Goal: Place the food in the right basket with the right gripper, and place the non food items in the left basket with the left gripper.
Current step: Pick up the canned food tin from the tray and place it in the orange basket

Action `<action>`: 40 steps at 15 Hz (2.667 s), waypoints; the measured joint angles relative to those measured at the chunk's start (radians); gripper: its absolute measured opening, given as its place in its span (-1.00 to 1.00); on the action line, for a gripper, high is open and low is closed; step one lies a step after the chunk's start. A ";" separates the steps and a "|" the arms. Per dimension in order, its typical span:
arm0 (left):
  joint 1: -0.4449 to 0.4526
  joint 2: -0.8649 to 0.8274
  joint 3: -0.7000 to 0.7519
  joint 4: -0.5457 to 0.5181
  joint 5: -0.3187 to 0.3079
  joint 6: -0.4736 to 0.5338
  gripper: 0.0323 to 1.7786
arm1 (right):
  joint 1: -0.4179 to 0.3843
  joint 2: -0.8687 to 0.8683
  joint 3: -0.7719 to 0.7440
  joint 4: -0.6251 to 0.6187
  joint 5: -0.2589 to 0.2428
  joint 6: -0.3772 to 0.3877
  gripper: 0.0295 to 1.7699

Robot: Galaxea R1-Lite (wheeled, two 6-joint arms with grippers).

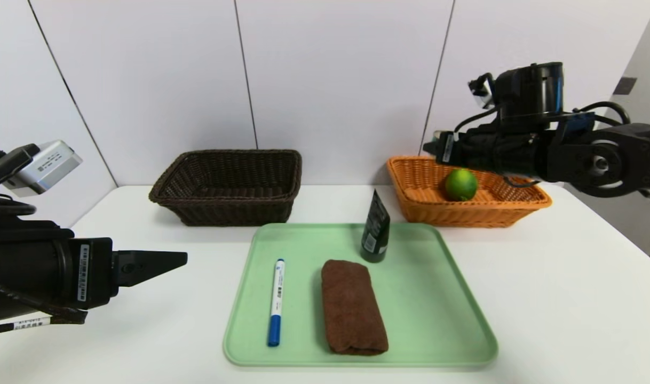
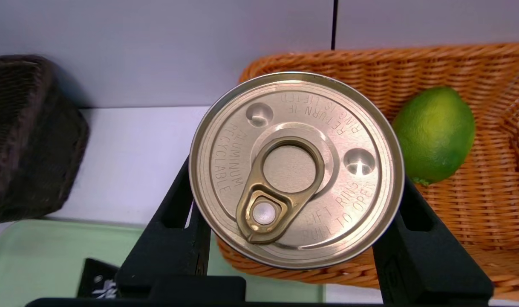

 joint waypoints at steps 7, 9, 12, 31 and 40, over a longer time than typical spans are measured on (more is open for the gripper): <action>-0.001 0.023 0.001 -0.006 -0.016 0.000 0.90 | -0.061 0.200 -0.188 0.139 0.041 0.056 0.12; -0.001 0.026 0.000 -0.004 -0.018 0.000 0.90 | -0.071 0.238 -0.240 0.184 0.059 0.075 0.12; -0.002 0.027 0.000 -0.003 -0.018 0.000 0.90 | -0.078 0.284 -0.298 0.217 0.069 0.081 0.12; -0.003 0.039 -0.003 -0.005 -0.018 0.000 0.90 | -0.093 0.452 -0.507 0.332 0.044 0.059 0.49; -0.002 0.047 -0.010 -0.029 -0.012 0.006 0.90 | -0.087 0.378 -0.504 0.370 0.027 0.043 0.79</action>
